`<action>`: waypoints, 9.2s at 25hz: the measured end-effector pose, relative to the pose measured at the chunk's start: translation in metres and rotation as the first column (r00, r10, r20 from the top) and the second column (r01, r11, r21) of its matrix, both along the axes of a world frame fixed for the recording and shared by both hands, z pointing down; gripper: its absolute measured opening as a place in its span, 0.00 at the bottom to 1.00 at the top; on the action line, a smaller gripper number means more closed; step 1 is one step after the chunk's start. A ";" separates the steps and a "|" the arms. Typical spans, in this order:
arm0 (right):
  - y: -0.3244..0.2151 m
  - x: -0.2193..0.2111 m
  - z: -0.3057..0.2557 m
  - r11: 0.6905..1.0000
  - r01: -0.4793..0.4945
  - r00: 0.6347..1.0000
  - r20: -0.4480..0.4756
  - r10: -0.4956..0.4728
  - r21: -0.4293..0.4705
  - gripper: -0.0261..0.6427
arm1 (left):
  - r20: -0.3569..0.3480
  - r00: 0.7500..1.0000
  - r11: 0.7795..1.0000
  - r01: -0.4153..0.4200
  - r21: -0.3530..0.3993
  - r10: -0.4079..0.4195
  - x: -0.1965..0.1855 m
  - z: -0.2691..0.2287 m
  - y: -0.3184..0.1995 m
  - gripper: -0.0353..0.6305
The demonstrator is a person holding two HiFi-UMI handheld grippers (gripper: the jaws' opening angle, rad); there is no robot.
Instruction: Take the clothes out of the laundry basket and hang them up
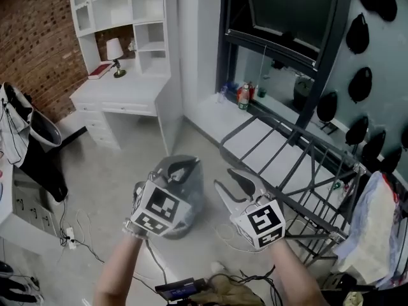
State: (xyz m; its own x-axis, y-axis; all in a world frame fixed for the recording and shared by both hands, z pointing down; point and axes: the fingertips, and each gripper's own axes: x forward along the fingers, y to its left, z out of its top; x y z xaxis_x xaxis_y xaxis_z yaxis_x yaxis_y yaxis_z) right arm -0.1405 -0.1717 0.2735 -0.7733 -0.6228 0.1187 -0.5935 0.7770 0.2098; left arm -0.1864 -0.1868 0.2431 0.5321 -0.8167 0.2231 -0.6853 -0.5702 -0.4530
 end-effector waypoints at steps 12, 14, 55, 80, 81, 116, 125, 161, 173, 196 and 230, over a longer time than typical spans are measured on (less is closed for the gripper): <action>0.057 0.113 -0.030 0.978 -0.197 0.980 0.004 0.197 0.061 0.29 | 0.030 0.901 0.900 -0.433 0.053 0.432 0.167 -0.029 0.073 0.05; 0.069 0.137 -0.032 0.972 -0.226 0.974 -0.002 0.226 0.064 0.26 | 0.023 0.872 0.870 -0.490 0.055 0.489 0.194 -0.031 0.088 0.05; 0.218 0.431 -0.112 0.731 -0.651 0.732 -0.088 0.676 0.202 0.07 | -0.312 0.764 0.635 -0.644 -0.428 0.565 0.437 0.168 0.282 0.38; 0.150 0.432 -0.059 0.597 -0.784 0.580 -0.138 0.803 0.171 0.07 | -0.161 0.904 0.871 -0.425 -0.247 0.396 0.309 0.103 0.075 0.07; 0.144 0.430 -0.059 0.583 -0.794 0.567 -0.135 0.812 0.171 0.07 | -0.156 0.901 0.869 -0.433 -0.238 0.406 0.304 0.098 0.066 0.07; -0.207 0.581 -0.010 0.548 -0.832 0.516 -0.238 0.823 0.091 0.07 | 0.005 0.940 0.914 -0.329 -0.235 0.340 0.432 0.057 -0.334 0.07; -0.316 0.646 0.005 0.545 -0.835 0.516 -0.241 0.822 0.070 0.07 | 0.042 0.955 0.932 -0.275 -0.235 0.292 0.497 0.062 -0.447 0.07; -0.315 0.518 0.031 0.655 -0.745 0.666 -0.084 0.741 -0.124 0.16 | -0.101 0.969 0.950 -0.243 -0.195 0.227 0.366 0.078 -0.388 0.14; -0.222 0.263 -0.029 0.866 -0.499 0.866 0.027 0.499 -0.015 0.07 | -0.113 0.991 0.997 -0.068 0.024 0.071 0.141 -0.012 -0.234 0.04; -0.034 0.001 -0.002 0.993 -0.098 0.995 0.025 0.100 -0.068 0.06 | -0.157 0.945 0.958 0.276 -0.084 -0.286 -0.117 0.039 0.029 0.04; 0.012 -0.036 0.030 0.992 -0.034 0.999 -0.010 0.033 -0.124 0.05 | -0.196 0.902 0.916 0.346 -0.203 -0.384 -0.138 0.085 0.094 0.04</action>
